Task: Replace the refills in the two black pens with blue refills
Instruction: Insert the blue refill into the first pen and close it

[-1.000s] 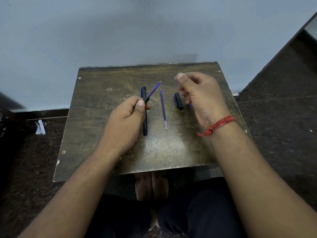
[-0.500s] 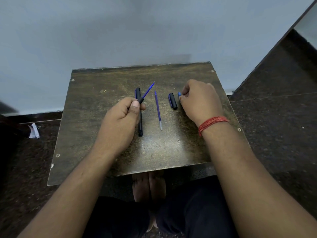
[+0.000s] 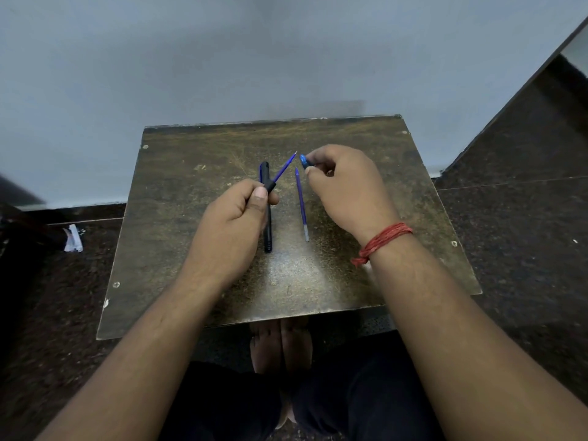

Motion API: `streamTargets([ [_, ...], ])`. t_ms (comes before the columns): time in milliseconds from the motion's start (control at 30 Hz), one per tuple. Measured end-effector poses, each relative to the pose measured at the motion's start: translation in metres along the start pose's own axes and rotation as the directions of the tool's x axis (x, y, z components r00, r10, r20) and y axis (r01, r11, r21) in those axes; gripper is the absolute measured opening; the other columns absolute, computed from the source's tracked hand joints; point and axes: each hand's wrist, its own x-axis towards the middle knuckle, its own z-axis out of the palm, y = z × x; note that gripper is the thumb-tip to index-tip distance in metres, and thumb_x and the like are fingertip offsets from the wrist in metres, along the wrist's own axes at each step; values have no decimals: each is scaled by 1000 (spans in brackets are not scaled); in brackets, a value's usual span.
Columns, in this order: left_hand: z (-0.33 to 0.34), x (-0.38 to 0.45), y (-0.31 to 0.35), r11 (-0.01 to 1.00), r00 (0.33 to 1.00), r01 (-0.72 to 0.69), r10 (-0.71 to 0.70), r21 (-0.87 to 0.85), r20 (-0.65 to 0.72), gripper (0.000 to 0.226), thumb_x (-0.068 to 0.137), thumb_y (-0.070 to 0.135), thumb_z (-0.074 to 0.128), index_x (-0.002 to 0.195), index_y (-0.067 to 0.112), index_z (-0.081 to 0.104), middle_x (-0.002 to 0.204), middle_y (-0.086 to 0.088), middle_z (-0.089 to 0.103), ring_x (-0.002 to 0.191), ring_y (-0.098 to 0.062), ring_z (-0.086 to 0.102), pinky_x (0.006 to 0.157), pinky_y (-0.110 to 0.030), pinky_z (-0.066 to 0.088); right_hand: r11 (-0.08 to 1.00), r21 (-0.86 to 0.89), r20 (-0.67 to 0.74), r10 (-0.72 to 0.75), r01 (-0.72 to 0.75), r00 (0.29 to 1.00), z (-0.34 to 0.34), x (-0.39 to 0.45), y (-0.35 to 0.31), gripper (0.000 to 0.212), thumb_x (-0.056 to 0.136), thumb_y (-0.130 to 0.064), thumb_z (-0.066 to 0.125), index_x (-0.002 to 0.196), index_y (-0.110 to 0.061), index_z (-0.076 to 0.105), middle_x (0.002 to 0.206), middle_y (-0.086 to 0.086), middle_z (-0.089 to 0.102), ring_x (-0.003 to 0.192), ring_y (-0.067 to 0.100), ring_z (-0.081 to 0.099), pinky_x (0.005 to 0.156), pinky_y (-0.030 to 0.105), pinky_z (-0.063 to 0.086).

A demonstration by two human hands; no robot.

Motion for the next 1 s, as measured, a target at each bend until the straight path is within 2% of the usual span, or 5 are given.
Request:
streamTargets([
  [100, 0, 0, -1, 1000, 1000, 2, -2, 3, -5, 32, 97, 44, 40, 91, 27, 66, 55, 16, 47, 49, -2, 38, 56, -31, 29, 965, 249, -11, 94, -88, 996, 3, 0, -1, 7, 88, -19, 68, 94, -19, 71, 75, -11, 64, 62, -2, 54, 61, 15, 41],
  [233, 0, 1, -2, 1000, 1000, 9, -9, 13, -7, 32, 97, 46, 40, 92, 28, 66, 59, 12, 45, 48, -3, 37, 56, -31, 29, 763, 627, -43, 233, -155, 971, -3, 3, 1, 4, 88, -15, 71, 88, -15, 67, 86, 8, 74, 62, 3, 58, 53, 15, 42],
  [300, 0, 1, -3, 1000, 1000, 8, -8, 23, 2, 32, 96, 47, 40, 91, 30, 66, 58, 12, 46, 49, -4, 37, 57, -31, 30, 682, 717, -48, 254, -144, 966, -5, 4, 3, 4, 89, -14, 70, 87, -16, 67, 84, 6, 75, 62, 4, 60, 52, 14, 42],
  [467, 1, 2, -5, 1000, 1000, 8, -8, 19, 21, 31, 96, 48, 40, 91, 30, 65, 58, 11, 44, 50, -6, 37, 59, -32, 30, 661, 741, -58, 237, -117, 970, -5, 4, 4, 5, 89, -16, 70, 86, -19, 68, 80, -2, 75, 65, 4, 61, 54, 15, 43],
  [1000, 0, 1, -2, 999, 1000, 9, -10, 43, 21, 30, 97, 44, 40, 92, 28, 66, 59, 12, 43, 49, -3, 36, 57, -31, 28, 683, 728, 0, 79, -54, 997, -1, 2, 2, 9, 87, -6, 70, 93, -12, 72, 81, -2, 73, 67, -1, 64, 55, 11, 44],
])
